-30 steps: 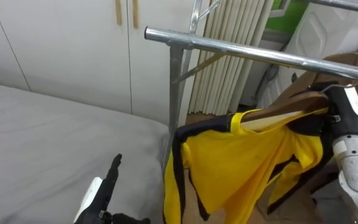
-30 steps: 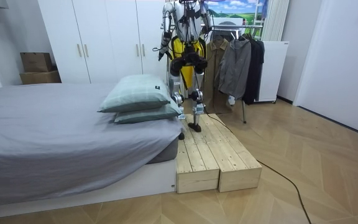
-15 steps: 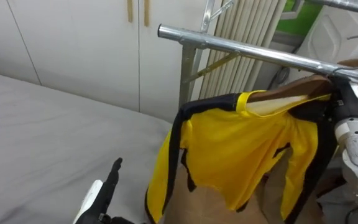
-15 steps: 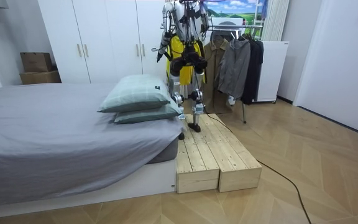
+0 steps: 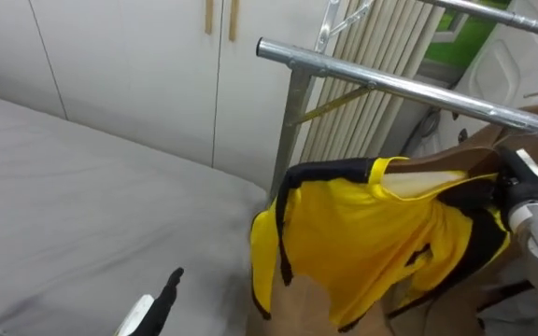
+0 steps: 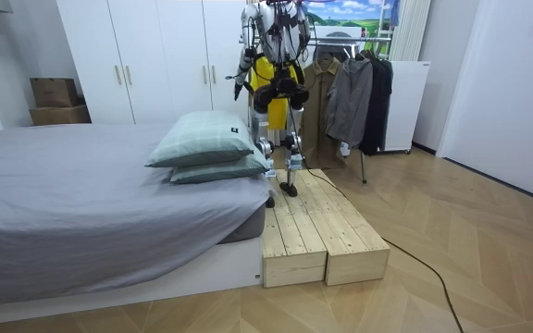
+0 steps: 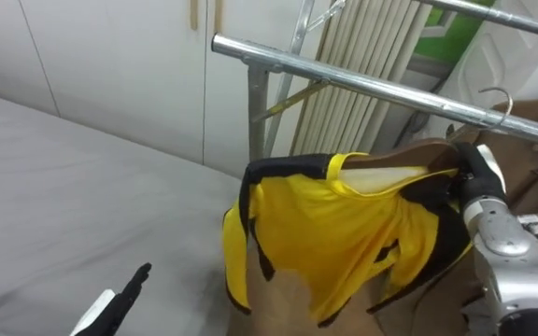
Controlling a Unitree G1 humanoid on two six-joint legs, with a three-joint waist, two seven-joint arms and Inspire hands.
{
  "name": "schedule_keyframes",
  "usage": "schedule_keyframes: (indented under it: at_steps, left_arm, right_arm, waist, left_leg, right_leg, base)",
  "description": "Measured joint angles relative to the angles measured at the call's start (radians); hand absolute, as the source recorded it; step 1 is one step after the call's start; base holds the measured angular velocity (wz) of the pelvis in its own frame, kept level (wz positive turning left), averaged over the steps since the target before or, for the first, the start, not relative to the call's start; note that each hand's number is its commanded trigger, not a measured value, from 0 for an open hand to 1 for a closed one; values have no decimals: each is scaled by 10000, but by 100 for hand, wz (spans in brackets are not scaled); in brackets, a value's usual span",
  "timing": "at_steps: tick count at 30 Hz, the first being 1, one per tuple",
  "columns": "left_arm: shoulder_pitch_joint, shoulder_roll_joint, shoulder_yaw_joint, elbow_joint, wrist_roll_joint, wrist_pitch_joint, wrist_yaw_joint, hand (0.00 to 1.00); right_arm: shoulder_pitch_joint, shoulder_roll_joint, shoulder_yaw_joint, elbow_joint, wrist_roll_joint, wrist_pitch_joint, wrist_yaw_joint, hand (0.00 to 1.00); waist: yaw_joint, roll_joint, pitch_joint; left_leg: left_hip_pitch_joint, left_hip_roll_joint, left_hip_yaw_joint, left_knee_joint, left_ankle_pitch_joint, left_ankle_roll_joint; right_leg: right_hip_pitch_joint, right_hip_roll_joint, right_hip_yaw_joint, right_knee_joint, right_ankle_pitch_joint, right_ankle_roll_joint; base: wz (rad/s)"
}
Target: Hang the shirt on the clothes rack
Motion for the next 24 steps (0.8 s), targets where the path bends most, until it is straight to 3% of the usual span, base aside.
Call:
schedule_keyframes:
  at_steps: [15,24]
  left_arm:
    - [-175,50,-14,-389,-9,158,-317,0]
    - [-174,249,-26,-396,-25,169,-316,0]
  right_arm:
    - [-151,-78,4,1260,262,-50,365,100]
    - [-59,-77,20,2093,262,-132,645,100]
  waist:
    - [-27,-4,3]
    - [-121,14,16]
  left_leg:
    - [188,-3,-57,10,0,0]
    - [338,0,-212,6,-1,0]
  right_leg:
    - [244,-10,-74,-171,1,-6]
    - [583,-15,-204,-344,0,-6]
  base:
    - [1]
    - [6]
